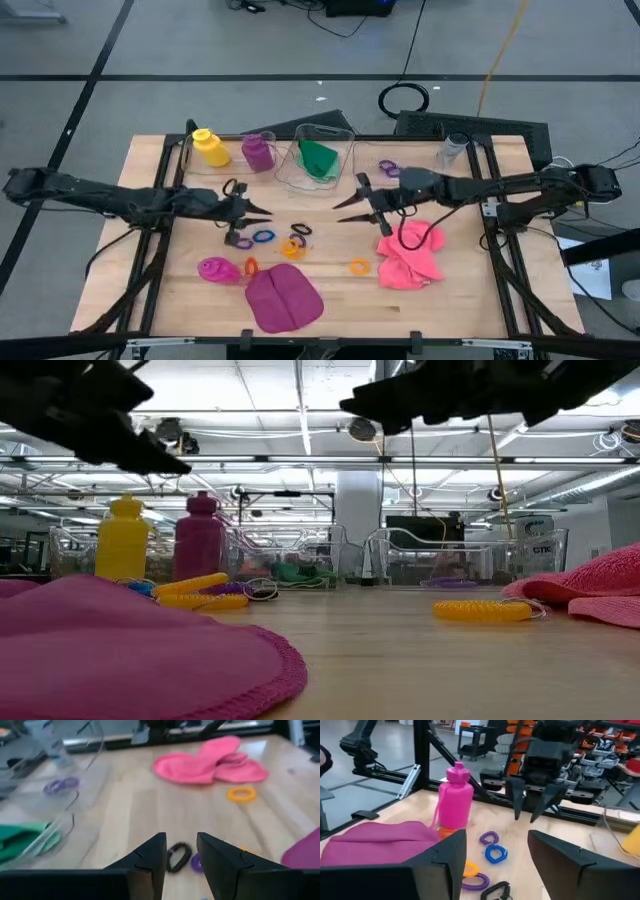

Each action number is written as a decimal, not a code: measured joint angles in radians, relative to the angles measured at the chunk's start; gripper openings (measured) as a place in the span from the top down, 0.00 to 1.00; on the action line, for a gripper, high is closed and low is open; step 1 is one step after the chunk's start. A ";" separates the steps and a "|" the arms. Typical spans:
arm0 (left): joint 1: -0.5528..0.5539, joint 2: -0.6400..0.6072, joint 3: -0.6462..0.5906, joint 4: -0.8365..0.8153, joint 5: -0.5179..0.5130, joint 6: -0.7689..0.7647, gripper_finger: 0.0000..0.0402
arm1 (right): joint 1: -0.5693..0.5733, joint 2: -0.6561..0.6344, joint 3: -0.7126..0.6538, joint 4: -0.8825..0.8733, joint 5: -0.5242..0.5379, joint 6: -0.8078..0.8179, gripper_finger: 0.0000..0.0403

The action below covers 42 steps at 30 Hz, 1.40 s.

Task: Pick & Place Sports Items
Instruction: Put the blue spring keychain into the right transparent bin

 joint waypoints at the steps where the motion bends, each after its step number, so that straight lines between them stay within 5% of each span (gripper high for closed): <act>1: 0.004 0.001 0.000 -0.017 0.001 -0.001 0.77 | -0.002 0.000 0.000 0.000 0.000 0.005 0.63; 8: 0.026 0.094 0.000 -0.034 0.007 -0.026 0.77 | -0.009 0.000 0.000 -0.002 0.000 0.021 0.63; 18: 0.113 0.254 0.000 0.021 0.166 -0.074 0.77 | -0.009 0.000 0.000 -0.002 0.000 0.019 0.63; 35: 0.110 0.276 0.000 -0.028 0.237 -0.007 0.77 | -0.009 0.000 0.000 -0.003 0.000 0.011 0.63; 42: 0.110 0.276 0.000 -0.037 0.235 0.021 1.00 | -0.009 0.000 0.000 -0.003 0.000 0.011 0.63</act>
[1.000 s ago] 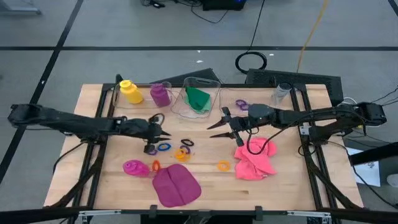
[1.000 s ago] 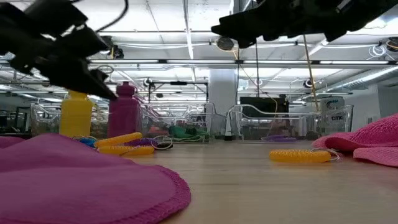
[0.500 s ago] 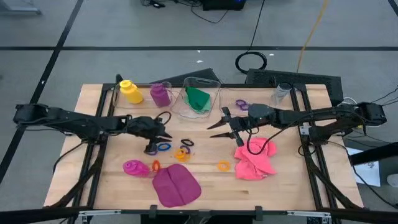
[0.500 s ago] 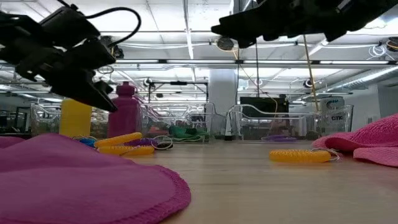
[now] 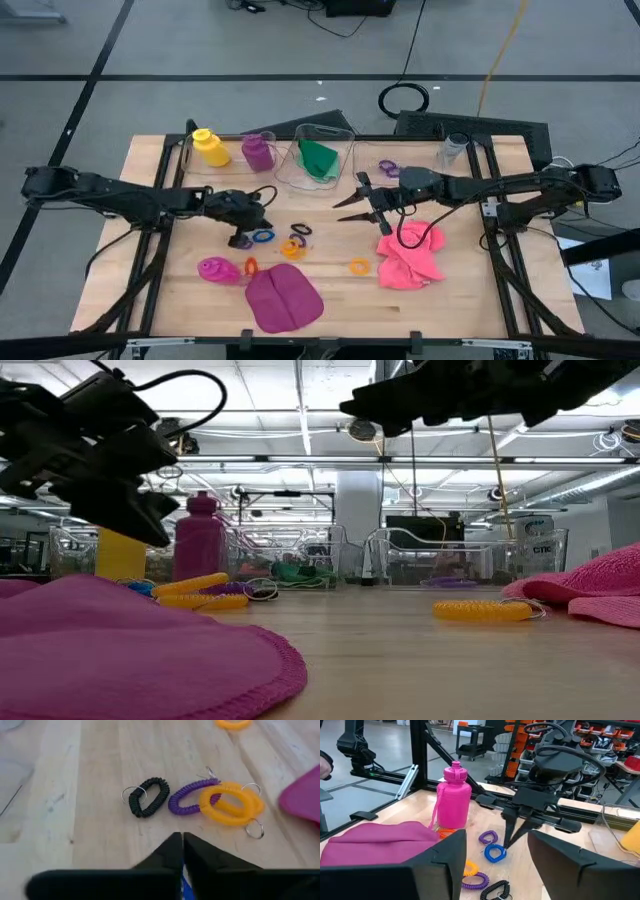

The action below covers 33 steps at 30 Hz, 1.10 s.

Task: Pick & Place Sports Items
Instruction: Put the blue spring keychain into the right transparent bin

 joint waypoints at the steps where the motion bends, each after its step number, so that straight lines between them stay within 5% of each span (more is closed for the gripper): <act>1: 0.001 0.000 0.000 0.001 -0.001 0.000 0.99 | 0.000 0.000 0.000 0.000 0.000 0.000 0.63; 21: 0.023 0.000 0.000 -0.075 0.000 -0.158 0.48 | 0.000 0.000 0.000 0.000 0.000 0.000 0.63; 33: 0.015 0.021 0.000 -0.072 -0.047 -0.154 0.39 | 0.000 0.000 0.000 0.000 0.000 0.000 0.63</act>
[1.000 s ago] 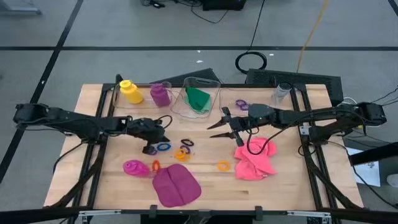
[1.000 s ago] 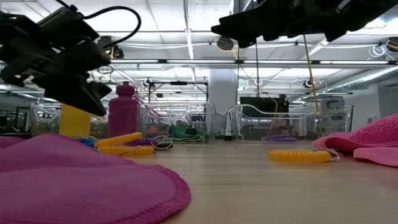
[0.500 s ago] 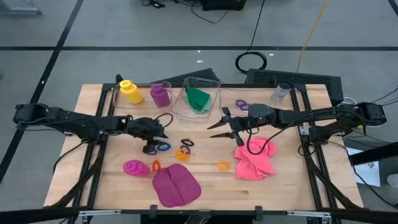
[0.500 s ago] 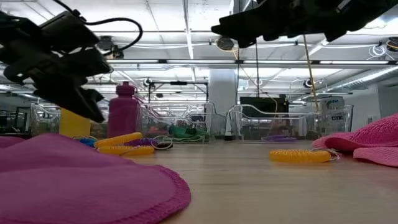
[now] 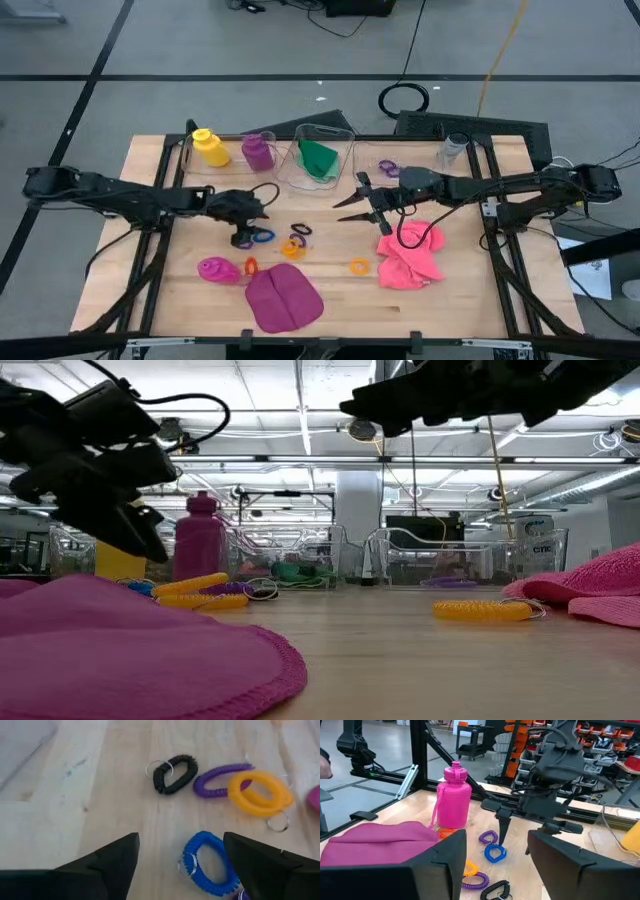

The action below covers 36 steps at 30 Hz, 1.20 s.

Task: Pick & Place Sports Items
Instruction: Put the blue spring keychain into the right transparent bin

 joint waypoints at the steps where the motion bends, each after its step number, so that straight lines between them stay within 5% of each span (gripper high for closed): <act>1: -0.004 0.013 0.000 0.002 -0.003 0.002 0.39 | 0.000 0.000 0.000 0.000 0.000 0.000 0.63; 9: -0.023 0.142 0.002 0.062 -0.006 0.013 0.39 | 0.000 0.000 0.000 0.000 0.000 0.000 0.63; 20: -0.021 0.187 0.068 -0.085 -0.053 0.039 0.41 | 0.000 0.000 0.000 0.000 0.000 -0.015 0.63; 34: -0.020 0.188 0.109 -0.080 0.003 0.149 0.97 | 0.000 0.000 0.000 0.000 0.000 -0.020 0.63; 36: -0.021 0.188 0.160 -0.135 0.011 0.157 0.97 | 0.000 0.000 0.000 0.000 0.000 -0.026 0.63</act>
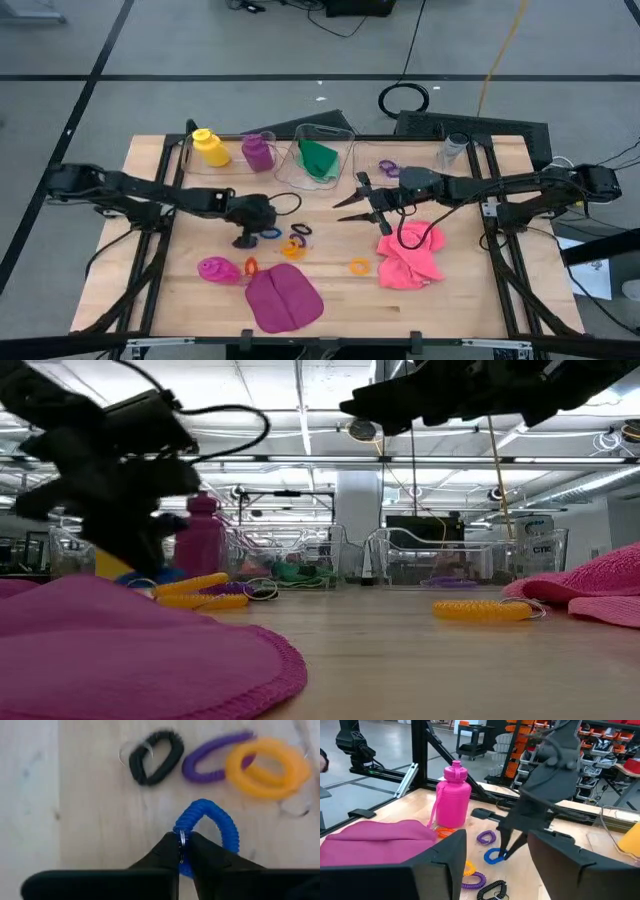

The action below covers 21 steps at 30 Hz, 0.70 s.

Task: Pick & Place Sports Items
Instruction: Put the blue spring keychain into the right transparent bin

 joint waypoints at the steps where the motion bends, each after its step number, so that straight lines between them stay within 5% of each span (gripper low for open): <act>1: -0.002 0.000 0.029 -0.039 -0.001 -0.001 0.97 | 0.000 0.000 0.000 0.000 0.000 -0.001 0.63; 8: -0.055 0.000 0.187 -0.186 -0.152 0.052 0.97 | 0.000 0.000 0.000 0.002 0.000 -0.001 0.63; 21: -0.078 0.000 0.393 -0.115 -0.592 0.193 0.97 | 0.001 0.037 0.000 0.036 0.137 0.014 0.63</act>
